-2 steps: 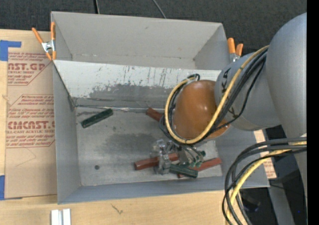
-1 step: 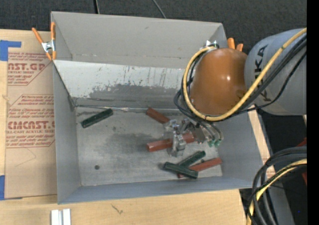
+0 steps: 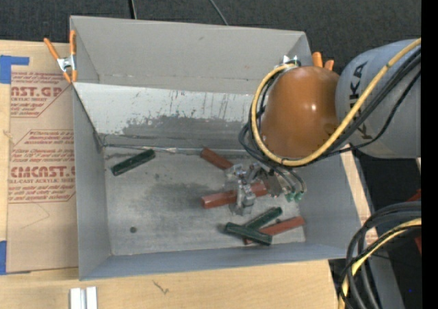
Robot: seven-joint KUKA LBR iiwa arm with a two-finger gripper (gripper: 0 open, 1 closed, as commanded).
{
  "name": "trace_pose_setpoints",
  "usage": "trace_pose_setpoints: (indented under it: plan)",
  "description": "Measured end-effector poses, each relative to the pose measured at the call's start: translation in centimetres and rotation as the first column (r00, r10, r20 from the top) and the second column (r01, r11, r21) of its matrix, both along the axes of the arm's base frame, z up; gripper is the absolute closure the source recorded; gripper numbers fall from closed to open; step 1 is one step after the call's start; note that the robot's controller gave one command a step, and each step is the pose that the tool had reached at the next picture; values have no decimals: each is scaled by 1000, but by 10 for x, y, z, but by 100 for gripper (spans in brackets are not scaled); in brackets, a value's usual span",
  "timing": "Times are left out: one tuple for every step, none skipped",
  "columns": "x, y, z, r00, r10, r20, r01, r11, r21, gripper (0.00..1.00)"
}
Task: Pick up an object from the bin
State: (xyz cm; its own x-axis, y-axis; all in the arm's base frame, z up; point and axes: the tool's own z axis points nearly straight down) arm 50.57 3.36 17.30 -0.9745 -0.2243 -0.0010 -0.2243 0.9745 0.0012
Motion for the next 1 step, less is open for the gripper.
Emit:
trace_pose_setpoints:
  plan:
    - [-8,2,36,1000,1,-4,-1,1000,-1,100]
